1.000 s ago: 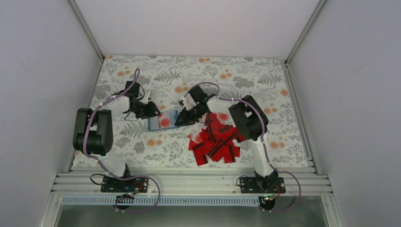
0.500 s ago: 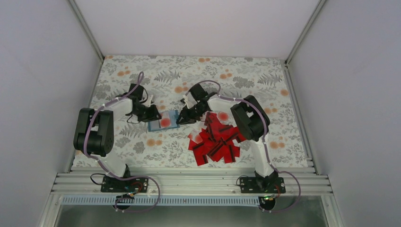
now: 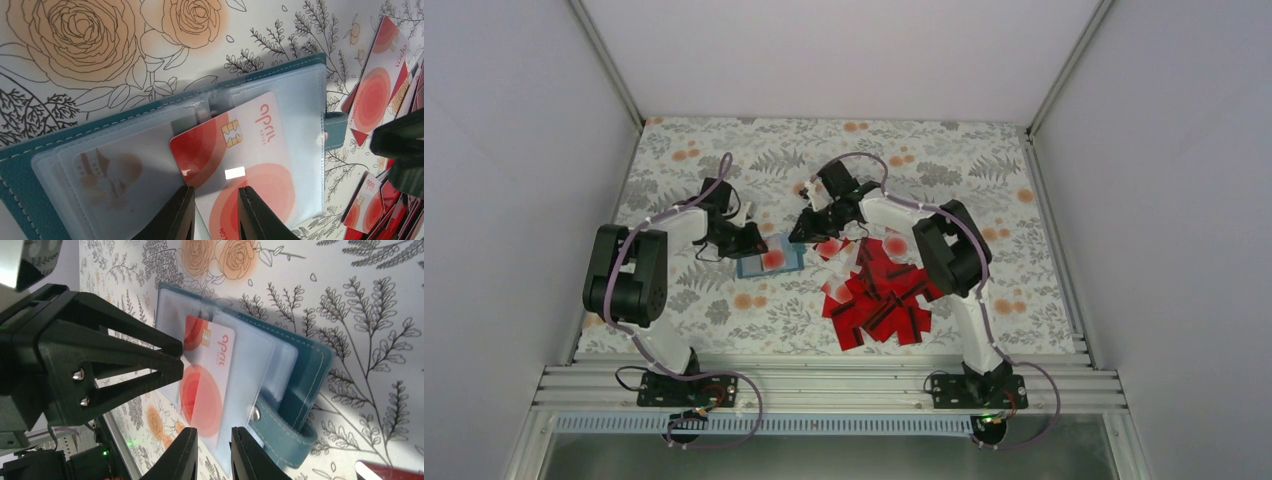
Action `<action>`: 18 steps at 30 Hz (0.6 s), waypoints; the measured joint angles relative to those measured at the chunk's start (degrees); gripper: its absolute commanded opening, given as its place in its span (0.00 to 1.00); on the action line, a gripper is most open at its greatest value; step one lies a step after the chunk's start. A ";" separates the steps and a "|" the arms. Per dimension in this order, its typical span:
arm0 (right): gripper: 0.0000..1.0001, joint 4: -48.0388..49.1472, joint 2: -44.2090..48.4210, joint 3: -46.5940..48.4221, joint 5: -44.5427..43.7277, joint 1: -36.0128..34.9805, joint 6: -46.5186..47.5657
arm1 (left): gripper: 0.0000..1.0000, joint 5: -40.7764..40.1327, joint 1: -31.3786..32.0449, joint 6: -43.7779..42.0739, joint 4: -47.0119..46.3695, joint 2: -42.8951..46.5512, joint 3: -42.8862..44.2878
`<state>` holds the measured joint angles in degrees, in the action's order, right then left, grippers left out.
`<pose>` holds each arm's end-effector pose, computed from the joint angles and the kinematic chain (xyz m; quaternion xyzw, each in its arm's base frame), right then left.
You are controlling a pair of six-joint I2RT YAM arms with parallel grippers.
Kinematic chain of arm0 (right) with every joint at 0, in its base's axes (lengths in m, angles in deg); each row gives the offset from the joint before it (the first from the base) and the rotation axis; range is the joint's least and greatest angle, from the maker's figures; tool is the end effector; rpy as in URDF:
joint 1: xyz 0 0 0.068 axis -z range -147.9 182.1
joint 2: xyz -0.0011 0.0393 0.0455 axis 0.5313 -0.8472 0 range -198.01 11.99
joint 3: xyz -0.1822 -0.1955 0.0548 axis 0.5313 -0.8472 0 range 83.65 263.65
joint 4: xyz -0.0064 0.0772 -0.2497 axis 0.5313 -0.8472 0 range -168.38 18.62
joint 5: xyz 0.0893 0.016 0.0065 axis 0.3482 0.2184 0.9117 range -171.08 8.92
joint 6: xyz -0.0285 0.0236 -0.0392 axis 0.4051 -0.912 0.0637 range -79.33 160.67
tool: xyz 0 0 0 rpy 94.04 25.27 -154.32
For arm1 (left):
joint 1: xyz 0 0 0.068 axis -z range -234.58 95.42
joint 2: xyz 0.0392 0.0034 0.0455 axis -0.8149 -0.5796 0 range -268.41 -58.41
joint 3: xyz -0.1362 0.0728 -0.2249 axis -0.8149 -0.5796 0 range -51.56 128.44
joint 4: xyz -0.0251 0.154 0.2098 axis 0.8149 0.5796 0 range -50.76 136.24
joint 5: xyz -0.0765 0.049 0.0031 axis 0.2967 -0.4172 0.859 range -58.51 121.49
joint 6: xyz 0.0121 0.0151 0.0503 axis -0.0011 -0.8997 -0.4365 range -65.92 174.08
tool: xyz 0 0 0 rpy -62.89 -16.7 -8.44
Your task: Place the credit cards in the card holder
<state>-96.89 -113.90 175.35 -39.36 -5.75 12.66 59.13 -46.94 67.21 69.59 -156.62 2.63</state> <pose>0.3502 0.3020 0.1524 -0.1700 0.8907 0.4212 0.0181 0.2990 -0.0567 0.1461 -0.0137 0.9625 -0.2566 0.0872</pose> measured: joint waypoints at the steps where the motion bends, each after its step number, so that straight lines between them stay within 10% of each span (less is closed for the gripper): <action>1: 0.17 0.00 -0.44 0.46 -0.17 0.00 -0.02 | 0.23 0.04 0.00 0.00 -0.22 -0.07 0.00; 18: 0.16 1.51 -3.91 -1.16 0.24 0.04 0.02 | 0.23 2.43 1.07 -0.02 -3.26 -1.99 0.50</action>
<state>-95.39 -117.81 174.19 -39.12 -5.71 12.68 61.55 -45.87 67.18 66.33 -158.61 3.14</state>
